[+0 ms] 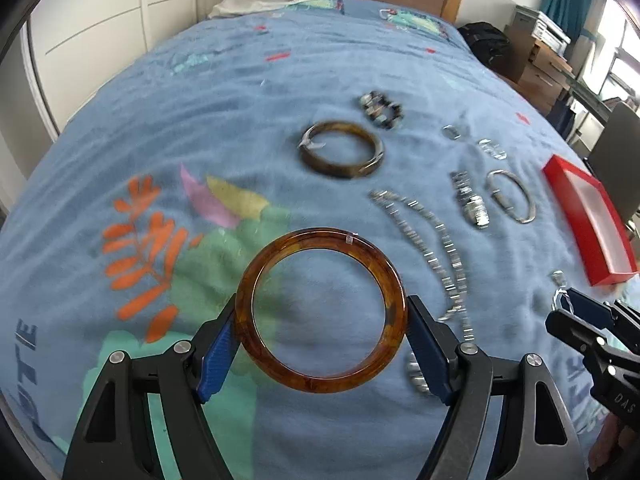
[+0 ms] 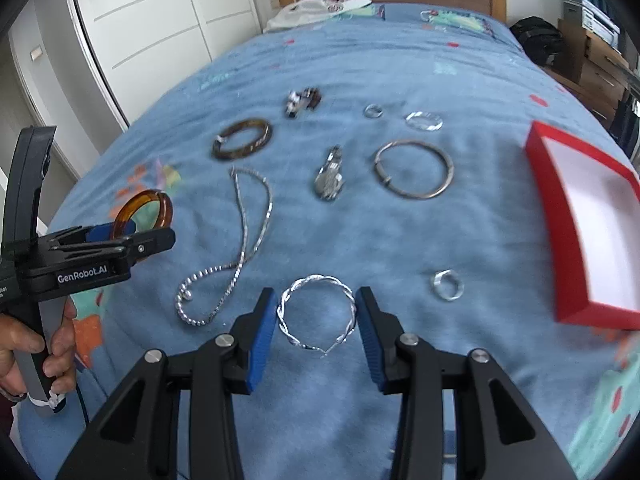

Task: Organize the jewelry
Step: 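Carry both items to the red box and release them inside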

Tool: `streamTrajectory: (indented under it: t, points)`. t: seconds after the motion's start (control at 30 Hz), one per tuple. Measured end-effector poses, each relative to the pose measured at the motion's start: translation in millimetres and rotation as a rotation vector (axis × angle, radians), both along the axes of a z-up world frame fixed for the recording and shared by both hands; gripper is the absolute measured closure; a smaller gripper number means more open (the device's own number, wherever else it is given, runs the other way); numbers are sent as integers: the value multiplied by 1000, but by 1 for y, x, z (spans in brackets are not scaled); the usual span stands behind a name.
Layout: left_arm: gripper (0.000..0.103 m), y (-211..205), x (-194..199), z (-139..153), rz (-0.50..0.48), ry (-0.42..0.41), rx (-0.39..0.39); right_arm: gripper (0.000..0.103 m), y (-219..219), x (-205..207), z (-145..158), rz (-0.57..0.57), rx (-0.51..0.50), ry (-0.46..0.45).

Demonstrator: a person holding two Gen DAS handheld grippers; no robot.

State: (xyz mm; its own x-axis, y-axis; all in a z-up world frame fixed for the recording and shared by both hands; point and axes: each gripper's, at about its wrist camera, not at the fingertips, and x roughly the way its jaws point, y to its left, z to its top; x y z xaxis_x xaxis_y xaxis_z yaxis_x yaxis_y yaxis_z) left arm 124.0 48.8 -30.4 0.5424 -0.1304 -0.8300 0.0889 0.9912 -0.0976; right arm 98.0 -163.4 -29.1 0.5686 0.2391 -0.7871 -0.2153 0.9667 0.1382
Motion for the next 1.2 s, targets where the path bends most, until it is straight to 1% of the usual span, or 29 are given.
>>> streamTrajectory:
  t: [0.03,0.13,0.23,0.4,0.53,0.63,0.73,0.83,0.87,1.0,1.07,1.2]
  points:
    - [26,-7,-1,7,-15,-7,-3,64,-4,-1,4,-7,2,-5]
    - [26,-33,-1,23,-64,-17,-25,64,-37,-6,21,-65,20,-25]
    - [26,-75,1,38,-144,-27,-64,64,-76,-9,34,-120,11,-45]
    - [26,-159,12,55,-270,-32,-134,64,-153,-5,54,-206,-53,-71]
    - [26,-222,27,62,-350,-44,-144,64,-204,6,59,-243,-86,-77]
    - [26,-265,40,63,-404,-50,-136,64,-229,21,57,-238,-99,-68]
    - [26,-306,58,59,-451,-44,-117,64,-254,39,53,-217,-103,-52]
    - [26,-334,79,49,-474,-29,-95,64,-276,62,49,-175,-99,-38]
    - [26,-343,86,45,-484,-19,-90,64,-283,73,47,-143,-96,-25]
    - [26,-365,103,32,-550,15,-63,64,-300,109,36,-20,-105,20]
    - [26,-370,108,25,-582,21,-30,64,-306,126,30,30,-127,38]
    - [26,-380,122,9,-621,44,12,64,-314,145,20,93,-152,64]
